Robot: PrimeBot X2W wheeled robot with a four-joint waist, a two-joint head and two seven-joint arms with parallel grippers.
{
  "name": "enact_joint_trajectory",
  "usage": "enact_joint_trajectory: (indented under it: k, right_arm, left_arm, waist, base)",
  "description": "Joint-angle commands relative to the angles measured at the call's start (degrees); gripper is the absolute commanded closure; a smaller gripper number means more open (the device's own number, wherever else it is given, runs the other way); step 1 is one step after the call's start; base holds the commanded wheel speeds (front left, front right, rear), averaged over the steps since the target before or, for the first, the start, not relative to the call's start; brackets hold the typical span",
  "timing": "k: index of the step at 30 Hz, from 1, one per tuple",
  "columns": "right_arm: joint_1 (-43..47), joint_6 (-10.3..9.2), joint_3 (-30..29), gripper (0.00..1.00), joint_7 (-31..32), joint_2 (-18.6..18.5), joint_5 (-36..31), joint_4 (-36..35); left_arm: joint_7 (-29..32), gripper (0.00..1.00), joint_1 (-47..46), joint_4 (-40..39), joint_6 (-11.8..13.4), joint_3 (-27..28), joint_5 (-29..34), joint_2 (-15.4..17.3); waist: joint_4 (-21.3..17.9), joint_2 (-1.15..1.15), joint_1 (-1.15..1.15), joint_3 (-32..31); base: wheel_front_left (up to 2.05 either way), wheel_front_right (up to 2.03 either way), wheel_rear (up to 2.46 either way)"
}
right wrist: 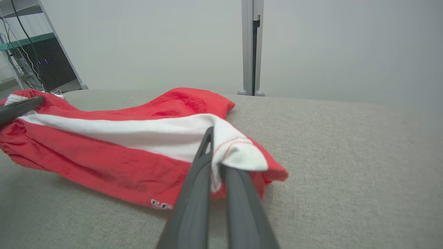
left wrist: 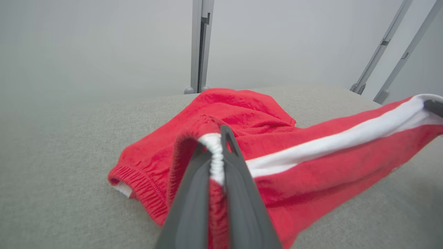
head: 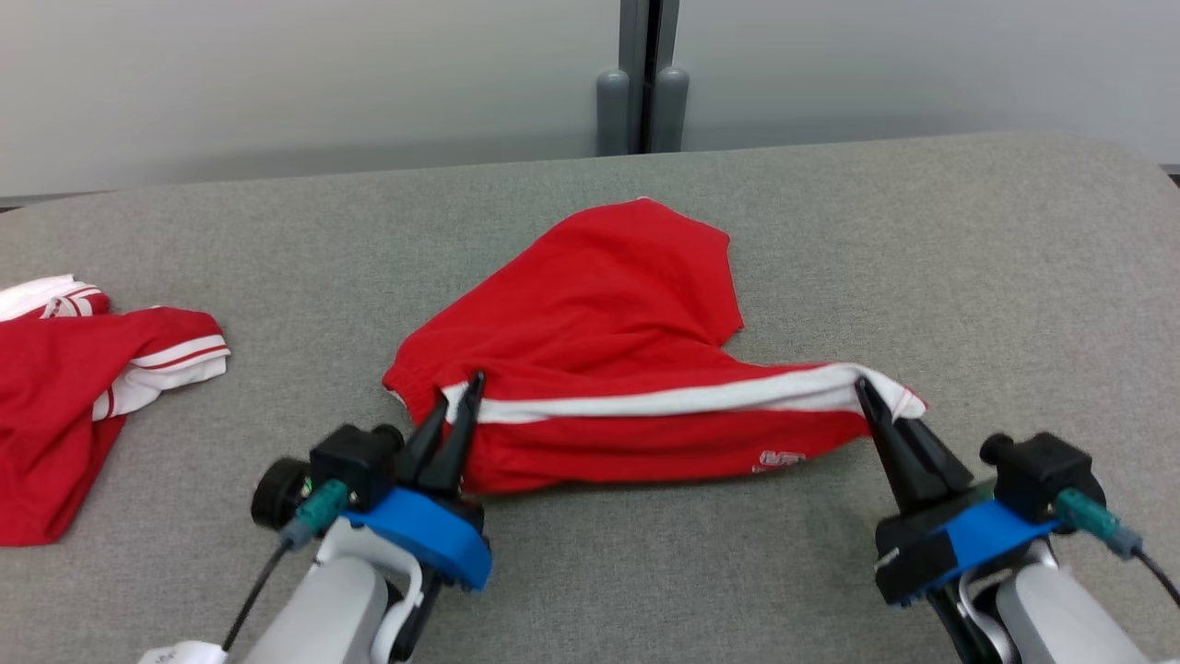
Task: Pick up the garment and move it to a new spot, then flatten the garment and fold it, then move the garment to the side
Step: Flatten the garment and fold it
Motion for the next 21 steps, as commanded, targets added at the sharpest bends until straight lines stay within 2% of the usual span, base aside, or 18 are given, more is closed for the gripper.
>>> enact_joint_trajectory:
  k: [1,6,10,12,21]
  right_arm:
    - [-1.5,0.02,0.1,1.00,-0.3,-0.2,0.3,-0.3]
    - [-12.5,0.03,0.8,1.00,0.0,0.9,2.3,0.2]
    - [-24.9,0.03,2.2,1.00,0.8,0.9,3.3,2.5]
    - [-31.8,0.03,1.5,1.00,1.7,1.5,5.8,3.9]
    - [-59.0,0.03,-0.3,1.00,2.3,-0.6,8.2,12.1]
  left_arm:
    - [-0.1,1.00,-1.7,-0.4,0.3,0.5,-0.1,0.2]
    - [1.3,1.00,-10.7,-2.7,-0.2,2.7,-0.8,1.7]
    - [2.9,1.00,-21.5,-3.4,-0.8,4.0,-1.9,2.1]
    - [3.2,1.00,-27.9,-3.2,-1.3,4.6,-2.5,2.6]
    - [1.9,1.00,-55.4,2.4,-1.7,7.3,-6.7,0.9]
  waist:
    - [0.0,0.00,0.00,0.3]
    - [0.3,0.00,0.00,3.9]
    - [0.7,0.00,0.00,8.8]
    - [0.9,0.00,0.00,11.6]
    - [2.0,0.00,0.00,20.3]
  base:
    - [0.00,0.00,0.00]
    - [0.00,0.00,0.00]
    - [0.00,0.00,0.00]
    - [0.00,0.00,0.00]
    - [0.00,0.00,0.00]
